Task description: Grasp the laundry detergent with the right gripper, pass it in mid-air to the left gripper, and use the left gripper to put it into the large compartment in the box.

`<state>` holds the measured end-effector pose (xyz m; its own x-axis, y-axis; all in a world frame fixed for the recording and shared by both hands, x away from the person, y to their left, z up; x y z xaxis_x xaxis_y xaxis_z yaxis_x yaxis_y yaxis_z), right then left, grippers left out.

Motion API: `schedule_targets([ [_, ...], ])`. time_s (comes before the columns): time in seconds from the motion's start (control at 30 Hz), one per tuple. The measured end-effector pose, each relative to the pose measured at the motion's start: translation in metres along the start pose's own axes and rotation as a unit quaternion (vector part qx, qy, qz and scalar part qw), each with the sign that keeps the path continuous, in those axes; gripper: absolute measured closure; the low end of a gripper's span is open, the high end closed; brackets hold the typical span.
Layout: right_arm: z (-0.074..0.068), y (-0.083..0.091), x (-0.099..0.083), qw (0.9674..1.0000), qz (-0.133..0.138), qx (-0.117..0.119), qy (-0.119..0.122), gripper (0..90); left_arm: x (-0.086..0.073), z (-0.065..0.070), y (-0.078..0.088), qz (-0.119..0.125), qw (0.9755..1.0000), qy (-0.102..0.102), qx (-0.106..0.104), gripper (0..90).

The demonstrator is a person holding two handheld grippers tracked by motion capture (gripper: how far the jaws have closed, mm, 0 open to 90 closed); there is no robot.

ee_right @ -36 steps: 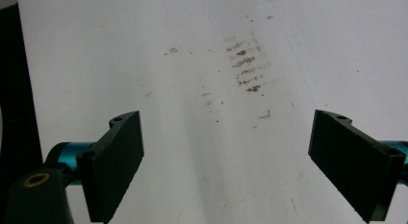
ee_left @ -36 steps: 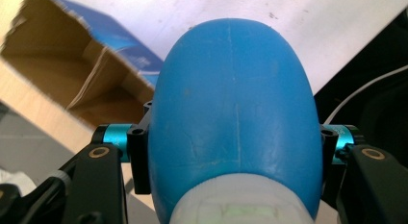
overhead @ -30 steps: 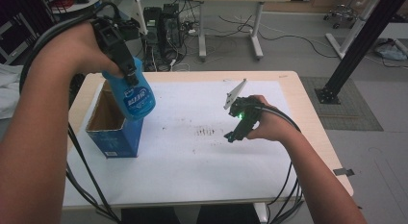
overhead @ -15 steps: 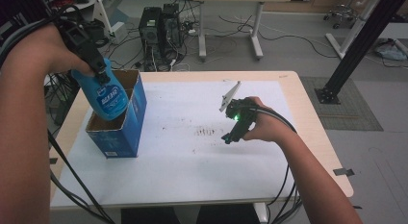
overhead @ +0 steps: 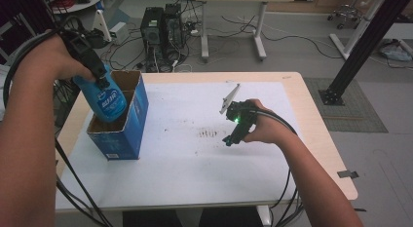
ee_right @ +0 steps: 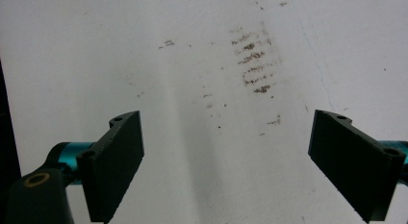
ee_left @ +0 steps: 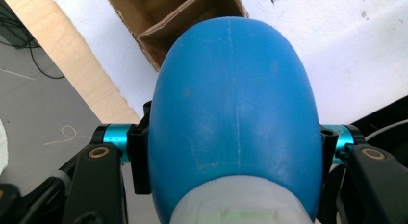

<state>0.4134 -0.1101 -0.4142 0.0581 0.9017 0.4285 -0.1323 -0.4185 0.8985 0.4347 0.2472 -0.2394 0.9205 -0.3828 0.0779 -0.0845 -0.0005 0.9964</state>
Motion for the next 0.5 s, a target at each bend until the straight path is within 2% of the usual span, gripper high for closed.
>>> schedule_targets([
  [0.03, 0.001, -0.002, 0.0, 1.0, 0.002, 0.0, 0.0, 11.4, 0.002, 0.0, -0.008, -0.003, 1.0, -0.009, 0.0, 38.5],
  [0.13, 0.001, -0.004, 0.0, 1.0, 0.002, 0.003, -0.001, 11.4, 0.003, 0.001, -0.02, -0.007, 0.9998, -0.016, -0.002, 38.5],
  [0.3, 0.001, -0.006, 0.0, 1.0, 0.007, 0.005, -0.002, 11.4, 0.003, 0.002, -0.041, -0.016, 0.9991, -0.04, -0.003, 38.5],
  [0.4, 0.0, -0.007, -0.002, 1.0, 0.005, 0.007, -0.003, 11.4, 0.003, 0.003, -0.055, -0.021, 0.9987, -0.046, -0.004, 38.5],
  [0.43, 0.0, -0.007, -0.002, 1.0, 0.005, 0.007, -0.003, 11.4, 0.003, 0.003, -0.055, -0.021, 0.9987, -0.046, -0.004, 38.5],
  [0.5, -0.001, -0.008, -0.003, 0.9999, 0.006, 0.008, -0.005, 11.4, 0.002, 0.003, -0.07, -0.029, 0.9981, -0.054, -0.008, 38.5],
])
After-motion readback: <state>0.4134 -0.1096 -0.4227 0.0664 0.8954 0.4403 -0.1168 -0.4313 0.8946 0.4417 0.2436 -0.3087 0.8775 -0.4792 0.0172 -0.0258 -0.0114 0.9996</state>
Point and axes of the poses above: each handheld gripper's, and its own axes: y roughly backward along the jaws, x roughly out of its top, z roughly to its right, the point moved 8 cm from there along -y, roughly forward along the jaws, and after that the axes turned 8 degrees about y, right-handed, at the moved point
